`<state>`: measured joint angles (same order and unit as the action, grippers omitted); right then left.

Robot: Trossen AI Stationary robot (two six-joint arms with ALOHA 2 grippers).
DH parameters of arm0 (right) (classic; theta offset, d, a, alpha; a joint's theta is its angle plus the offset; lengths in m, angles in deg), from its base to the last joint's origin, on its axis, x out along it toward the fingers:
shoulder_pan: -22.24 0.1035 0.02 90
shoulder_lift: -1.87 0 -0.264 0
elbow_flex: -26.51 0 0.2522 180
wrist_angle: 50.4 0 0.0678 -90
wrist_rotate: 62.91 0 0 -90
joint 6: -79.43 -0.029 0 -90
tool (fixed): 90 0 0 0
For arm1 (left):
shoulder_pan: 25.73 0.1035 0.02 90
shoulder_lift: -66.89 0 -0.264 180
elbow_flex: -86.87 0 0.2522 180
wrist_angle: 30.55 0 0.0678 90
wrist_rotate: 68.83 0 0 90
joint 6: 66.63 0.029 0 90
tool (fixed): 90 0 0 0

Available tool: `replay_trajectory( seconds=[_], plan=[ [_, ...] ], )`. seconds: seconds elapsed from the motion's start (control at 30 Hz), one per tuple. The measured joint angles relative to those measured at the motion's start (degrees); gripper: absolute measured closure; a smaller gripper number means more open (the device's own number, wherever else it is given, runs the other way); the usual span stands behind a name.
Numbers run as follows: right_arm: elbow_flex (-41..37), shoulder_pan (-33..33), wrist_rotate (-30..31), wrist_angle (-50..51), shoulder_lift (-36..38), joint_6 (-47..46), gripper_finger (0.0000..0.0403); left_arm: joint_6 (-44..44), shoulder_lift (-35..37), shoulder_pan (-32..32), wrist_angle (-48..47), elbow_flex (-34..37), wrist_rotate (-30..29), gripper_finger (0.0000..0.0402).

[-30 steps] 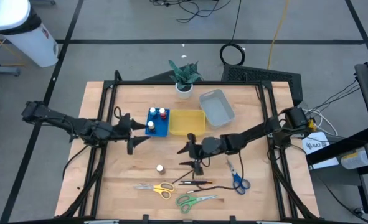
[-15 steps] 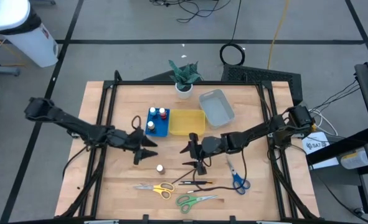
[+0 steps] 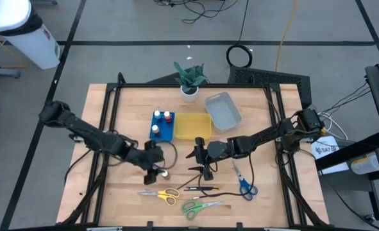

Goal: Pick & Place Paint Supplies
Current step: Put the orange paint bottle into the blue bin

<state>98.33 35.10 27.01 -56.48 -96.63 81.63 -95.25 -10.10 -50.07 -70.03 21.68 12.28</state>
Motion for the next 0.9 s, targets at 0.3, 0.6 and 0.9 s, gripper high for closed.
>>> replay_trajectory(
  seconds=[0.3,0.6,0.9],
  plan=[
    [0.00,0.00,0.00,0.03,0.00,-0.17,0.0179,4.56,-11.47,-1.68,-8.62,-9.04,0.84,0.0133],
    [0.00,0.00,-0.01,0.08,0.00,-0.20,0.0179,4.56,-13.08,-1.64,-11.94,-10.83,-1.59,0.0133],
    [-0.02,0.00,-0.02,0.08,0.00,-0.20,0.0179,4.23,-13.08,-1.72,-11.93,-10.83,-0.43,0.0205]
  ],
)
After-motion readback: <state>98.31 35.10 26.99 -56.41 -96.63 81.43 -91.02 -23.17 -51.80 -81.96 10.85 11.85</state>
